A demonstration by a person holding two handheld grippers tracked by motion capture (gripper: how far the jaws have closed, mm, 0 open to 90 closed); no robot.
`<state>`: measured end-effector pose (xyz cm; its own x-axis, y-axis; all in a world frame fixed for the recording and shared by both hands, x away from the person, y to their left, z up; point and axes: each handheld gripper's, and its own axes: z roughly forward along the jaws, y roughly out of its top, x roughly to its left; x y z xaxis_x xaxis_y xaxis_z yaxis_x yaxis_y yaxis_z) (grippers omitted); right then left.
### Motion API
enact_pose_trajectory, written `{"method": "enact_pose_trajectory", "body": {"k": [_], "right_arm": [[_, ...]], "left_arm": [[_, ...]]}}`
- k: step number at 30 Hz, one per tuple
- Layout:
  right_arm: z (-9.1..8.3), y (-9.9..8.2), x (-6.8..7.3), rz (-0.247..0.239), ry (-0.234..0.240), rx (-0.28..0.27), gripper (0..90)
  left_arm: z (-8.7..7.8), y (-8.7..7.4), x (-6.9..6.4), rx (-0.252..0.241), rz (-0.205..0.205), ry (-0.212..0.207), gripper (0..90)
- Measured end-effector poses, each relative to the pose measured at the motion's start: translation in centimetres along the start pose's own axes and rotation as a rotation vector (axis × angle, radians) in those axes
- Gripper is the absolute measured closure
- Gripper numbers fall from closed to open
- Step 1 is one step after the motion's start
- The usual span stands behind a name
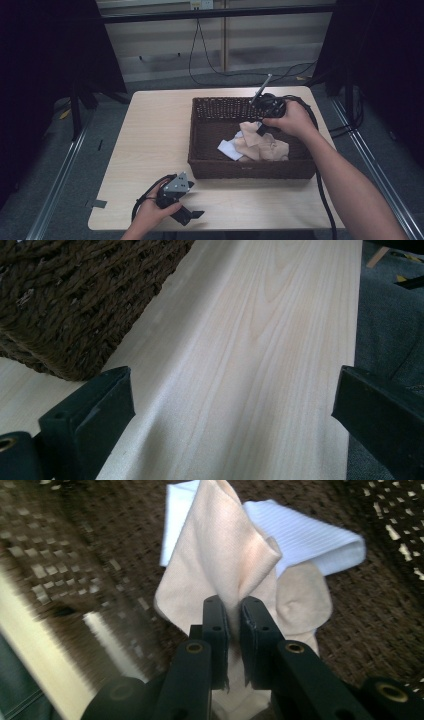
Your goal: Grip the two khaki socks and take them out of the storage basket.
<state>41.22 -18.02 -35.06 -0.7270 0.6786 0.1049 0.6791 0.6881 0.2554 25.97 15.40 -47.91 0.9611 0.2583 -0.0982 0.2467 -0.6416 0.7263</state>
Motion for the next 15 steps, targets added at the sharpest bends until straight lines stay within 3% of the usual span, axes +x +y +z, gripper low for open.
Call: {"method": "enact_pose_trajectory", "body": {"k": [7,15], "right_arm": [[-1.8,-0.8,0.7,-0.055,0.026,0.009,82.5],[-4.3,-2.1,1.3,-0.081,0.047,0.009,82.4]], "left_arm": [[0.0,0.0,0.0,-0.001,-0.004,-0.001,2.6],[0.1,0.0,0.0,0.009,-0.001,-0.003,2.6]]}}
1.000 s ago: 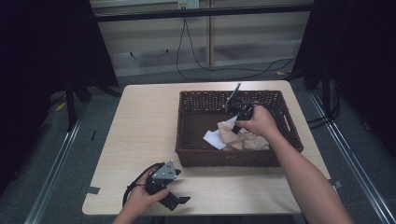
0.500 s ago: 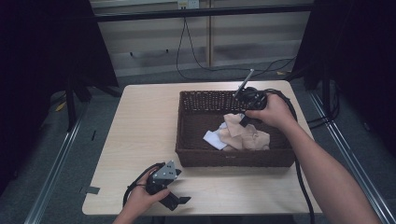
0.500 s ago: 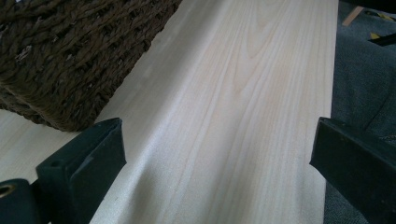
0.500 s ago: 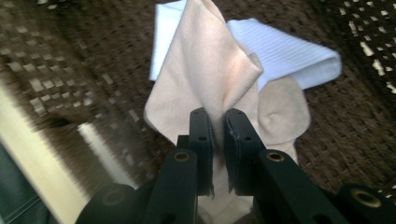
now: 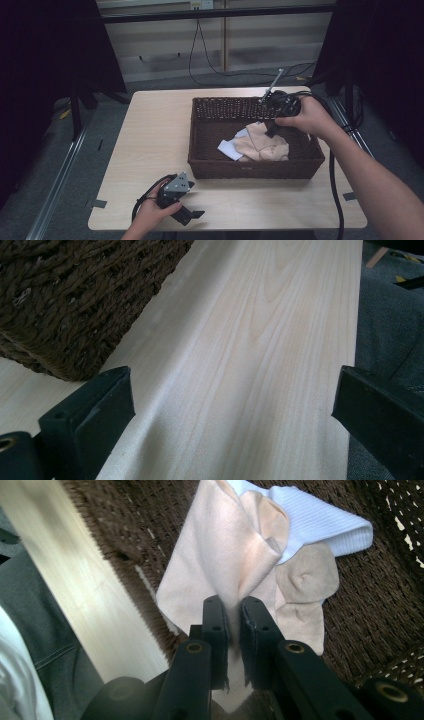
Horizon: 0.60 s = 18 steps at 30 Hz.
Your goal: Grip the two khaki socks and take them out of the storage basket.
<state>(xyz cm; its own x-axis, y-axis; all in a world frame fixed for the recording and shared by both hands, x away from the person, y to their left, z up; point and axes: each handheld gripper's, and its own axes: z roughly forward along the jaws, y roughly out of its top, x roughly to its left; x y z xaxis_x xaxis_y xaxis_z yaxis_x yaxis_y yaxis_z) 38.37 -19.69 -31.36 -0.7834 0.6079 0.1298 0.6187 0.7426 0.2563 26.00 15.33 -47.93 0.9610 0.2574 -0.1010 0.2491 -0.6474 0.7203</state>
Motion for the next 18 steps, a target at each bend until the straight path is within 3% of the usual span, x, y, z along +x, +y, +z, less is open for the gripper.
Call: {"method": "enact_pose_trajectory", "body": {"k": [8,18], "right_arm": [[-1.8,-0.8,1.2,-0.036,0.02,-0.004,82.3],[-2.1,-1.5,3.6,-0.128,0.038,0.016,82.2]], "left_arm": [[0.1,0.0,0.0,0.003,-0.003,0.0,2.6],[0.1,0.0,-0.1,0.002,-0.002,0.0,2.6]]}}
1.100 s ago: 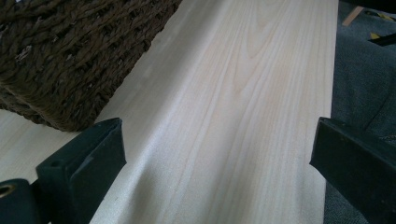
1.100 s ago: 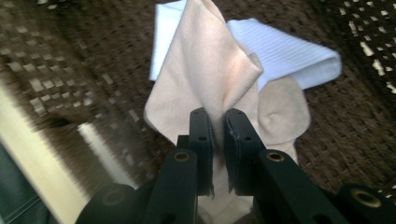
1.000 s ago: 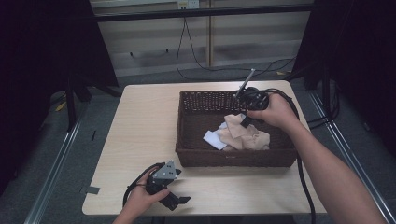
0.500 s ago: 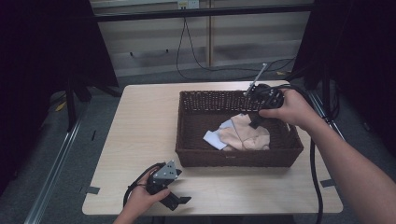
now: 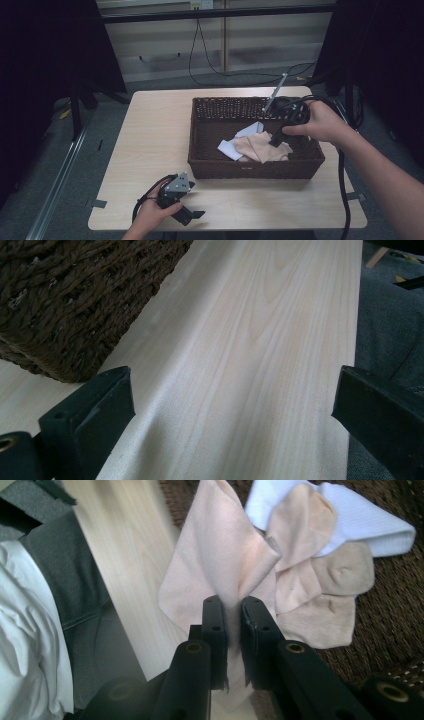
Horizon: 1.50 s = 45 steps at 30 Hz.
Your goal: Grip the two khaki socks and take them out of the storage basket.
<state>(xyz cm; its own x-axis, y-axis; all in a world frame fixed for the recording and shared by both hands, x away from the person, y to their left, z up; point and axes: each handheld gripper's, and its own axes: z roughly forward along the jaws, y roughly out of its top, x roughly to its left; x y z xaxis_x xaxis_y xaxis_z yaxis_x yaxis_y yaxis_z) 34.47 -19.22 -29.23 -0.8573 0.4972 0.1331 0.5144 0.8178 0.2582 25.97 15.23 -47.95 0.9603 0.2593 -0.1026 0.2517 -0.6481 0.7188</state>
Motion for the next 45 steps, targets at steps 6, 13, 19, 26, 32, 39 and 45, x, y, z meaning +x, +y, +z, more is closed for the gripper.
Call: {"method": "enact_pose_trajectory", "body": {"k": [6,13,19,26,32,39,45], "right_arm": [[0.2,0.0,1.6,-0.046,0.022,0.02,82.2],[1.7,-0.1,3.3,-0.101,0.046,0.025,82.2],[2.8,-0.3,4.3,-0.137,0.056,0.048,82.2],[4.5,-0.2,5.7,-0.177,0.078,0.059,82.2],[6.7,-0.2,6.2,-0.195,0.093,0.086,82.0],[10.1,-0.3,6.3,-0.204,0.075,0.117,81.7],[12.7,-0.2,6.6,-0.226,0.066,0.153,77.7]], "left_arm": [[0.0,0.0,0.0,0.004,0.0,0.003,2.6],[0.0,0.0,0.0,0.002,0.002,0.005,2.6],[0.0,0.0,0.0,-0.004,0.001,0.004,2.6],[0.0,0.0,-0.1,-0.002,-0.003,0.006,2.6],[0.0,0.0,-0.1,-0.002,-0.005,0.005,2.6],[0.0,0.0,-0.1,-0.004,0.0,0.004,2.6],[-0.1,0.0,0.0,0.005,0.003,0.004,2.5]]}}
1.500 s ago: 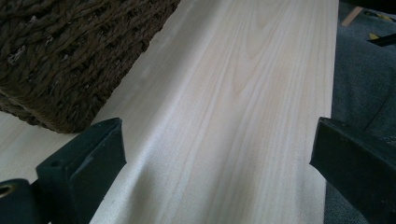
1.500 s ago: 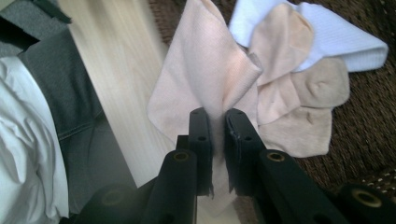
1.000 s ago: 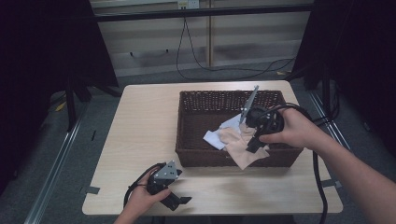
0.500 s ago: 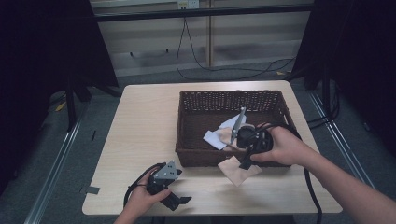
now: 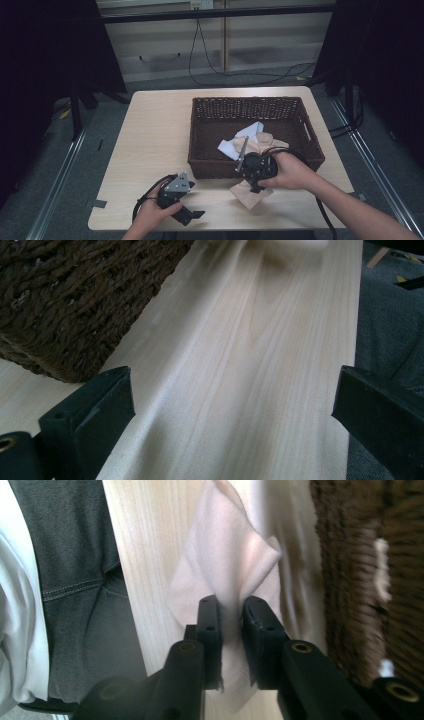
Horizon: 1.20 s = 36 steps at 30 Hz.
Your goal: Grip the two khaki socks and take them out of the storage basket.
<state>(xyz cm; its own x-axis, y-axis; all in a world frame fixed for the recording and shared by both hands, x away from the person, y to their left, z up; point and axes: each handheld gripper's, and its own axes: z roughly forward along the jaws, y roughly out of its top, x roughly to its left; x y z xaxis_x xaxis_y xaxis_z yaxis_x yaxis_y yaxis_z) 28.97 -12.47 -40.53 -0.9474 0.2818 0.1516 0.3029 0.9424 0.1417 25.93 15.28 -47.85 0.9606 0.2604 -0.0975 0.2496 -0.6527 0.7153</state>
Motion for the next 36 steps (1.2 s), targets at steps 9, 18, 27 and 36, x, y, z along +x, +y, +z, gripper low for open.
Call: {"method": "enact_pose_trajectory", "body": {"k": [9,18,27,36], "right_arm": [[-2.0,0.3,0.4,0.026,-0.012,-0.067,43.4],[-6.4,0.6,-0.5,0.07,-0.044,-0.072,25.7],[-9.2,0.2,-4.6,0.18,-0.116,-0.104,21.6],[-7.2,0.1,-8.9,0.288,-0.15,-0.082,15.9]], "left_arm": [[0.0,0.0,0.0,-0.002,0.001,-0.001,2.6],[0.0,0.1,0.0,0.003,0.008,0.0,2.6],[0.1,0.0,0.0,-0.007,-0.002,-0.003,2.6],[0.1,-0.1,0.1,-0.006,0.004,-0.008,2.6]]}}
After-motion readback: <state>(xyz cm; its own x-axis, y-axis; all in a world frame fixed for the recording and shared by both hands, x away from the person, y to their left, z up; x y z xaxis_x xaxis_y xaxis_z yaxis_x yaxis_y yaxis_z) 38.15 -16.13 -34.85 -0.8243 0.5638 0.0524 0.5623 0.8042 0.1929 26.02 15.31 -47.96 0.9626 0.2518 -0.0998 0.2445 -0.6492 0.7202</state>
